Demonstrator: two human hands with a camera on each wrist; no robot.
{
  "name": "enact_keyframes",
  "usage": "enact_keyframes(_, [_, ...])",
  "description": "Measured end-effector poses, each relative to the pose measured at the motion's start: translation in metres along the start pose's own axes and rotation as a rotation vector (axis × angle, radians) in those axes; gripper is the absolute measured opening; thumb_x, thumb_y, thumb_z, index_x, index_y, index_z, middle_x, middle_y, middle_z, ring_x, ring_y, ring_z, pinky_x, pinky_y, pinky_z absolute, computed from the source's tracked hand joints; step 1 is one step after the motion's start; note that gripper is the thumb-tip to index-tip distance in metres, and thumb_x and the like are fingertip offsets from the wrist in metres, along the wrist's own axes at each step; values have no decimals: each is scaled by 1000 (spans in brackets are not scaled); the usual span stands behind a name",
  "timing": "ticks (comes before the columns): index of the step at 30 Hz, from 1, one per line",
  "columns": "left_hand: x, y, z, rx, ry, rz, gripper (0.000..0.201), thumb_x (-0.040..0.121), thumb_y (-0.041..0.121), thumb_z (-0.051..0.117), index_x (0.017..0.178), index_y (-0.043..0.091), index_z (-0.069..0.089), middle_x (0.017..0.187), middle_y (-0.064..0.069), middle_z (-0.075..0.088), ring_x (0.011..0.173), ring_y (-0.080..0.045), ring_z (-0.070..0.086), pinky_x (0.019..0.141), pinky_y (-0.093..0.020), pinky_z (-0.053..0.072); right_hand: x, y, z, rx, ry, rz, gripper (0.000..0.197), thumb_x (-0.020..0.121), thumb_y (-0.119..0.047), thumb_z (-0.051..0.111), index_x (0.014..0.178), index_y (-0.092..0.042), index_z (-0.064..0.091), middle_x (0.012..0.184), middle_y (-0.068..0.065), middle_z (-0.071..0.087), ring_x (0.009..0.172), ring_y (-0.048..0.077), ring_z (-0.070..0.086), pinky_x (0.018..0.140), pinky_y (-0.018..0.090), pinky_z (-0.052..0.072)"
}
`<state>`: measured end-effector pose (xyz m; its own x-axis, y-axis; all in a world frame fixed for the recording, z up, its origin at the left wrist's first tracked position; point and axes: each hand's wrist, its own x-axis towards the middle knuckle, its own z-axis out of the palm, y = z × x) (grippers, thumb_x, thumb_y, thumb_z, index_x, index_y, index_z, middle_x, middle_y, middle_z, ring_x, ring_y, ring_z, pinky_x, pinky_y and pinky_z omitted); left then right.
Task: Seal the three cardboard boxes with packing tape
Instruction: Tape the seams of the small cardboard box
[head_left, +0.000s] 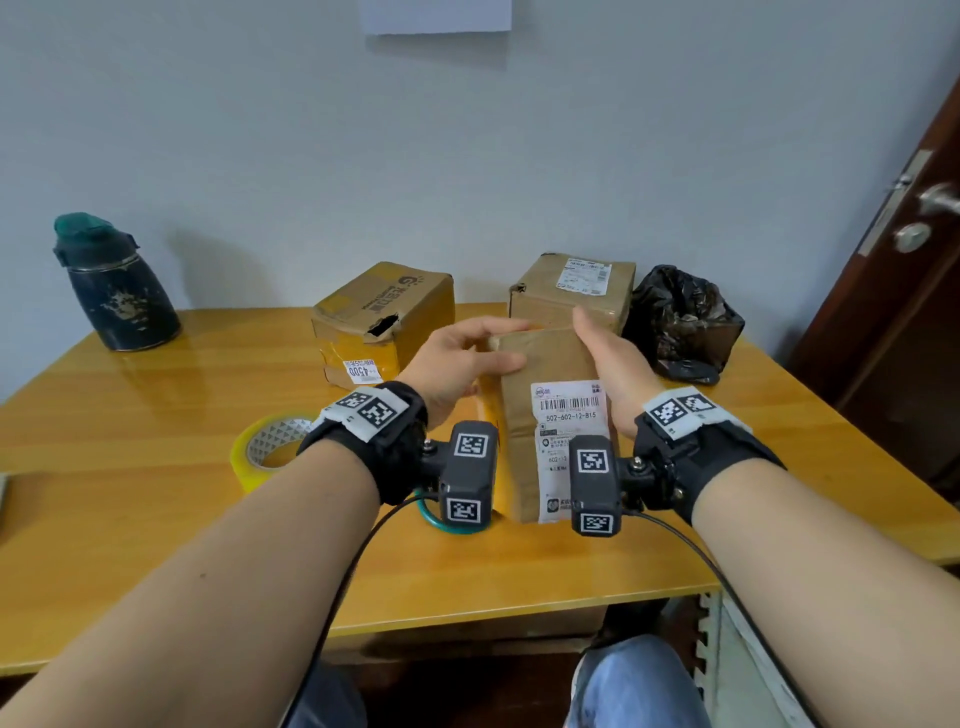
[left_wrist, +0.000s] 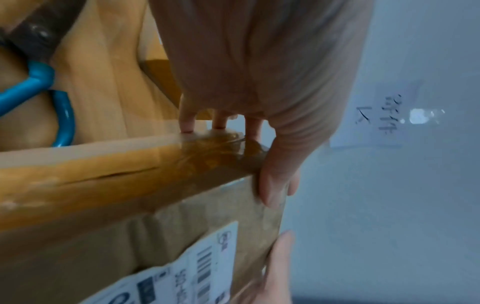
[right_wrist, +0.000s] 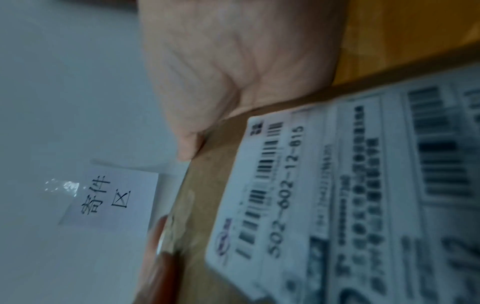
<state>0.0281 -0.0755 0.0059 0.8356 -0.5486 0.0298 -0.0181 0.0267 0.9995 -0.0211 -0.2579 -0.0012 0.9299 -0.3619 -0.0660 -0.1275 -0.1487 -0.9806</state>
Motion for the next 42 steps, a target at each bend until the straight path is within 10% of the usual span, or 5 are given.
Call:
enact_keyframes(10, [4, -7, -13, -180, 23, -19, 30, 69, 6, 72, 91, 24, 63, 94, 1, 64, 91, -19, 59, 87, -44, 46, -20, 11, -7, 83, -327, 168, 46, 87, -53, 56, 119, -21, 61, 108, 6, 72, 100, 22, 68, 91, 41, 50])
enact_keyframes(20, [4, -8, 8, -188, 203, 16, 20, 77, 9, 78, 92, 14, 66, 89, -6, 68, 68, -13, 65, 57, -21, 52, -15, 26, 3, 198, -217, 72, 72, 63, -51, 75, 123, -16, 57, 108, 11, 71, 101, 29, 68, 97, 50, 48])
enact_keyframes(32, [5, -10, -1, -273, 11, 24, 49, 72, -7, 71, 113, 18, 62, 110, -7, 64, 94, -19, 64, 69, -24, 56, -14, 33, 2, 269, -194, 62, 66, 69, -52, 70, 125, -19, 57, 111, 11, 71, 104, 28, 67, 98, 51, 47])
enact_keyframes(42, [8, -17, -6, -377, 207, 41, 16, 91, 17, 62, 104, 20, 71, 101, -1, 71, 101, -22, 60, 85, -31, 48, -14, 35, 13, 300, -178, 138, 74, 65, -59, 70, 125, -18, 59, 110, 12, 71, 104, 29, 67, 99, 52, 46])
